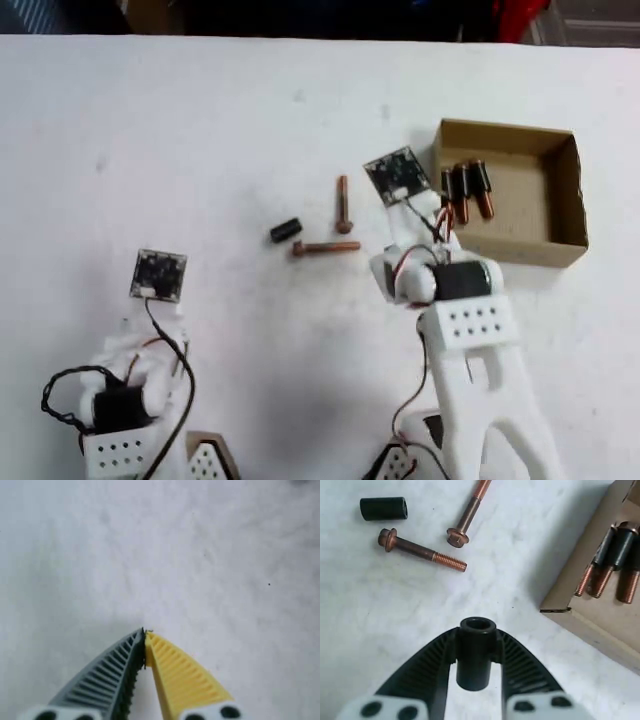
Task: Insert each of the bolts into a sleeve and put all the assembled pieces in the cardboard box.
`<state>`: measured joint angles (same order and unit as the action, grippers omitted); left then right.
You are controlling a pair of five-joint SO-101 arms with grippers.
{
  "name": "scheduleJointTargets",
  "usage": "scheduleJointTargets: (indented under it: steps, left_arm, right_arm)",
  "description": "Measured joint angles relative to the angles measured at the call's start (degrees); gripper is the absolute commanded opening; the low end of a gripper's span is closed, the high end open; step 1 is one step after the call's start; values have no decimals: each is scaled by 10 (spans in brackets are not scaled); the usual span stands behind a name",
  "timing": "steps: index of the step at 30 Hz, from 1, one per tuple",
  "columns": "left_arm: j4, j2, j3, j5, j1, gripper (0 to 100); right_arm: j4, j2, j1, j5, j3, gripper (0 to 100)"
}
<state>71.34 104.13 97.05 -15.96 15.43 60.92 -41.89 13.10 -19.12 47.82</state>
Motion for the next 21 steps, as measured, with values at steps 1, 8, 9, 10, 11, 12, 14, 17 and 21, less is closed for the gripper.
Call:
scheduleJointTargets:
  steps: [1,8,9,10,11,12,14,17,21]
  left_arm:
    - [0,0,0,-5,0,22]
    - [0,0,0,-15,0,23]
    - [0,0,0,-15,0,23]
    - [0,0,0,-15,0,22]
    - [0,0,0,-15,0,22]
    - [0,0,0,-15,0,21]
    - [0,0,0,-21,0,20]
    - [0,0,0,-57,0,20]
    - [0,0,0,-71,0,20]
  right_arm:
    - [0,-17,5,0,11,17]
    - [-17,-129,22,0,106,17]
    - [-26,-147,22,0,122,17]
    - [-36,-164,22,0,140,17]
    - [-43,-178,22,0,155,17]
    - [-49,-191,22,0,168,17]
    - [-58,-217,22,0,193,17]
    - [-63,-245,22,0,214,17]
    - [-68,-265,22,0,236,17]
